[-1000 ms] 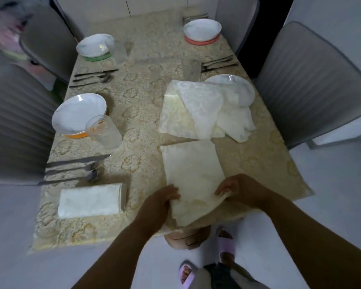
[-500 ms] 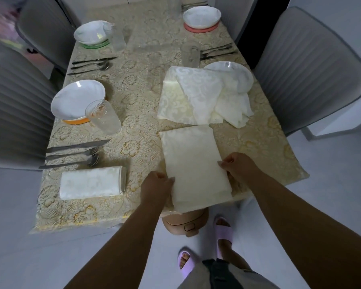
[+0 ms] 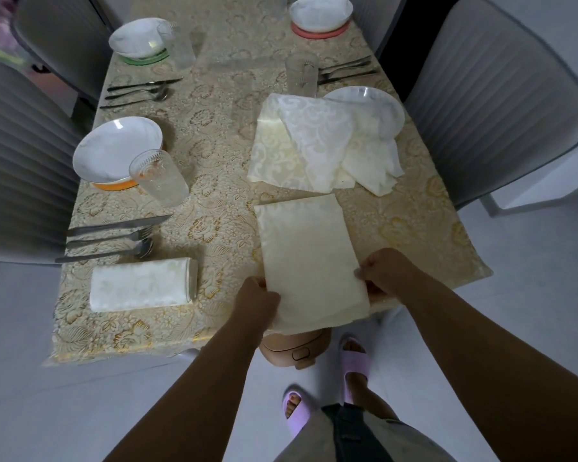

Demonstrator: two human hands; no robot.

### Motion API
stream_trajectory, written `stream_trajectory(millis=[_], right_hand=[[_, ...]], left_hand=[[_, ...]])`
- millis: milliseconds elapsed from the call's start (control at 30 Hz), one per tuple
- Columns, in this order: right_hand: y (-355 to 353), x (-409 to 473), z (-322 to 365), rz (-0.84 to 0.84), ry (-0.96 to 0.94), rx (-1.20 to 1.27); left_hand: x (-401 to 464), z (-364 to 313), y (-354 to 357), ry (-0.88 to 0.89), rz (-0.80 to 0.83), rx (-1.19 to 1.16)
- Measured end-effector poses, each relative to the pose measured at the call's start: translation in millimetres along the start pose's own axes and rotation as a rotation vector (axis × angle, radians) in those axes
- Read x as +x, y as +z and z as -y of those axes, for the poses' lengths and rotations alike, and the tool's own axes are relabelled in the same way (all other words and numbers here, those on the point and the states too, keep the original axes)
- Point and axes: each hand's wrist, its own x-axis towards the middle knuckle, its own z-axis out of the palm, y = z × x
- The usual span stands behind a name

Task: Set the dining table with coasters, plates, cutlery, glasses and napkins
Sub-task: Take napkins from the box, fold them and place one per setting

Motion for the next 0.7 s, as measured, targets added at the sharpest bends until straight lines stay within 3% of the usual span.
stream_trajectory(millis=[200, 300, 367, 467, 533, 600, 700], right_hand=[[-3.9, 1.5, -0.1, -0.101, -0.116, -0.364], [-3.5, 7.8, 8.6, -0.429, -0.289, -0.459], [2.7, 15.8, 18.7, -0.521, -0.500, -0.513], [21.2, 28.7, 32.1, -0.368, -0.678, -0.702], [36.6, 37.6, 34.1, -0.260, -0.703, -0.885], [48.3, 45.4, 31.1, -0.198, -0.688, -0.985], [57.1, 54.9, 23.8, -0.205, -0.676, -0.993]], left_hand=[[4.4, 2.4, -1.0, 0.121, -0.008, 0.502], [5.8, 5.9, -2.2, 0.148, 0.001, 0.561], [7.1, 6.1, -2.6, 0.169, 0.005, 0.580], [11.0, 7.5, -4.5, 0.156, 0.033, 0.549], [11.5, 7.5, -8.0, 0.120, 0.083, 0.493], [7.5, 2.2, -12.6, 0.101, 0.062, 0.608], [5.8, -15.7, -13.9, 0.432, -0.318, 0.990]])
